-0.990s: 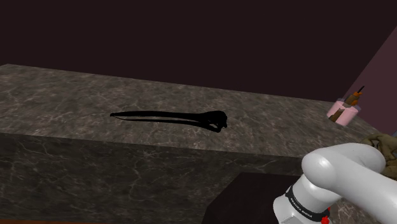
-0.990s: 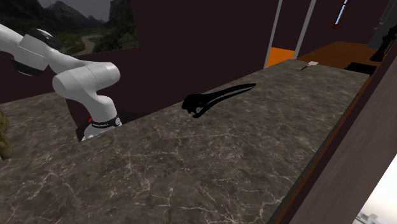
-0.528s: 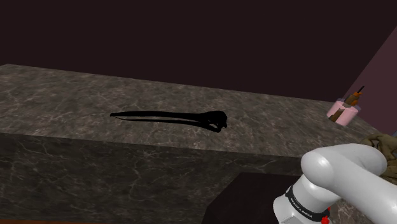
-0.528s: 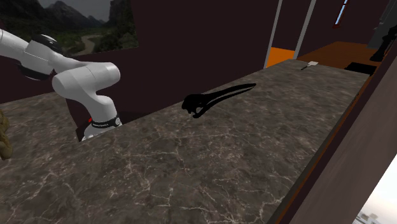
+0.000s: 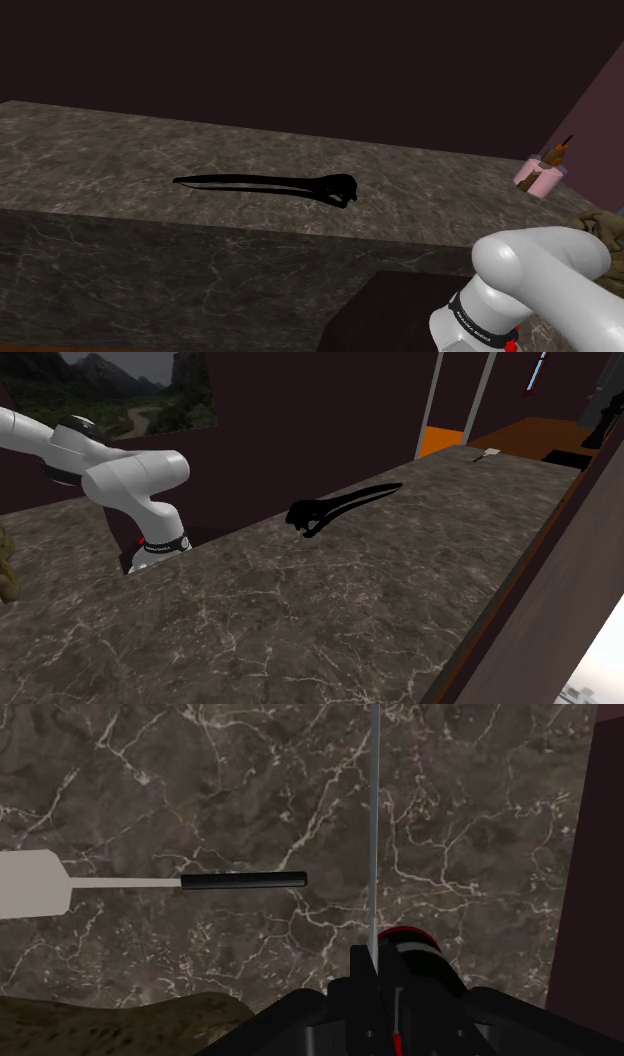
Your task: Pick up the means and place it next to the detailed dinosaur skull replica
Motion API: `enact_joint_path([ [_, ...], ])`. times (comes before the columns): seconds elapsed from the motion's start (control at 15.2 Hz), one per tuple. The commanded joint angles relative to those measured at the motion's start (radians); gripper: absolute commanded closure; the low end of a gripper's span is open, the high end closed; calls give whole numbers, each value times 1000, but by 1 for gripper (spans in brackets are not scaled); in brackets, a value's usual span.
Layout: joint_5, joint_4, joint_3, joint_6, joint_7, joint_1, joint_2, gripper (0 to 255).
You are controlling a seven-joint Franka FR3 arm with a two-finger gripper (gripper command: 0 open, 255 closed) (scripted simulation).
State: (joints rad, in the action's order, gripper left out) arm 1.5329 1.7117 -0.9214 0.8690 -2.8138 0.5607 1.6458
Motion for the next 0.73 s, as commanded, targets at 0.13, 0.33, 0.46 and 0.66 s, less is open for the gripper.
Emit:
enact_joint_path([
  [0.13,21,43,-25,20,2,21,39,255],
  [0.33,38,72,-45,35,3,37,67,255],
  [0.46,49,91,-59,45,3,47,85,255],
  [0.66,68,117,-80,59,2,63,112,255],
])
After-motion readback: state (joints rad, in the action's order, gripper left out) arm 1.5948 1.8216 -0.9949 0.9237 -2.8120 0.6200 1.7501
